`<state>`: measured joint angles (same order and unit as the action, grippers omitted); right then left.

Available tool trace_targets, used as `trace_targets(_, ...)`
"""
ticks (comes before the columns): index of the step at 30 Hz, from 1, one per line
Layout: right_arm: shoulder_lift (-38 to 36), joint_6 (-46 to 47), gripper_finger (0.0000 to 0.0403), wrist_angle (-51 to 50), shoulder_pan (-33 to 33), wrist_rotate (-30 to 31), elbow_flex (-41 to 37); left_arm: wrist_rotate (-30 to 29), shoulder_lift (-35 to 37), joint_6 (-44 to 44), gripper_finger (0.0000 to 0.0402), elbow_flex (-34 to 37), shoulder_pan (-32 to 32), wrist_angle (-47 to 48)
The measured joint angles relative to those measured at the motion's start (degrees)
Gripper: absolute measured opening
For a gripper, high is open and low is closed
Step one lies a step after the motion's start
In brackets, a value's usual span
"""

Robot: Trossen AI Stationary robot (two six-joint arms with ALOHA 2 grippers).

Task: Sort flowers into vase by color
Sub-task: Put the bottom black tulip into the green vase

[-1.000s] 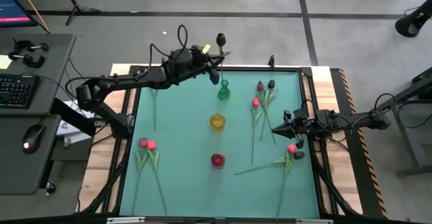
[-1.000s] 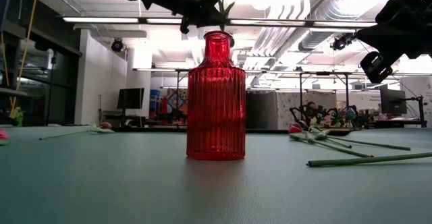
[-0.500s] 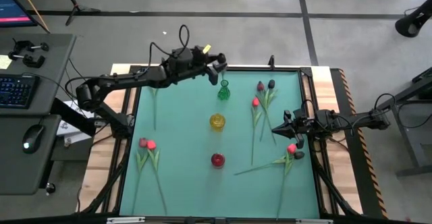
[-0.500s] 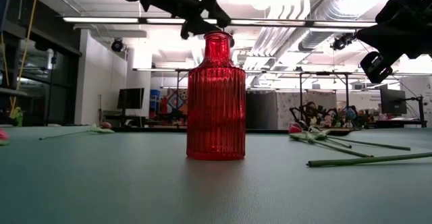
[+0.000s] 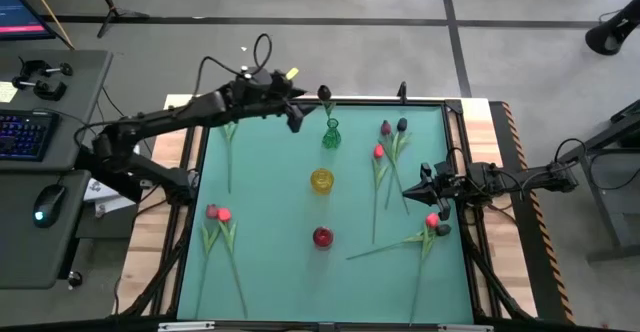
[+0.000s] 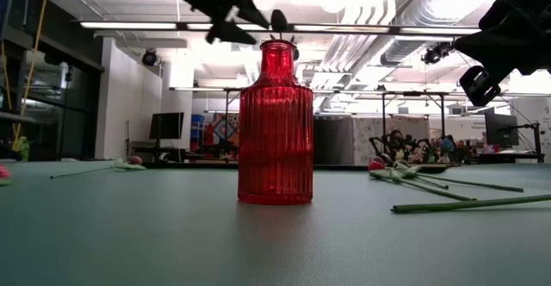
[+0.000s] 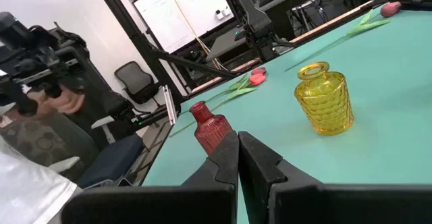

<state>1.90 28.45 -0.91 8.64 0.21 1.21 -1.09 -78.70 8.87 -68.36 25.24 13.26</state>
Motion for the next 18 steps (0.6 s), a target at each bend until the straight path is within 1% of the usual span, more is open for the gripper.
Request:
trace_targets(3, 0.00, 0.00, 0.0000, 0.01, 0.01, 0.00, 0.00, 0.00, 3.62, 0.10, 0.0285, 0.00, 0.21, 7.56)
trace_targets(5, 0.00, -0.07, 0.0000, 0.02, 0.02, 0.00, 0.00, -0.02, 5.98, 1.60, 0.0285, 0.43, -0.13, 9.86)
trace_targets(8, 0.01, -3.28, 0.0000, 0.02, 0.00, 0.02, 0.00, -0.13, 9.78, 5.72, 0.0285, 4.18, -1.82, 5.45)
trace_targets(10, 0.00, -5.07, 0.0000, 0.01, 0.02, 0.02, 0.00, -0.24, 11.78, 9.33, 0.0285, 7.64, -3.39, 0.19)
trace_targets(13, 0.00, -5.12, 0.0000, 0.01, 0.00, 0.02, 0.00, -1.80, 14.02, 14.36, 0.0285, 12.43, -5.79, -7.03)
trace_targets(15, 0.02, -4.62, 0.0000, 0.02, 0.02, 0.03, 0.00, -3.17, 14.70, 16.81, 0.0285, 14.26, -7.12, -10.82)
trace_targets(16, 0.02, -5.39, 0.0000, 0.07, -0.02, 0.53, 0.00, -3.95, 14.89, 17.79, 0.0285, 14.85, -7.69, -11.95)
trace_targets(18, 0.02, -10.37, 0.0000, 1.00, -0.02, 4.82, 0.00, -5.27, 14.90, 18.73, 0.0285, 15.19, -8.46, -12.89)
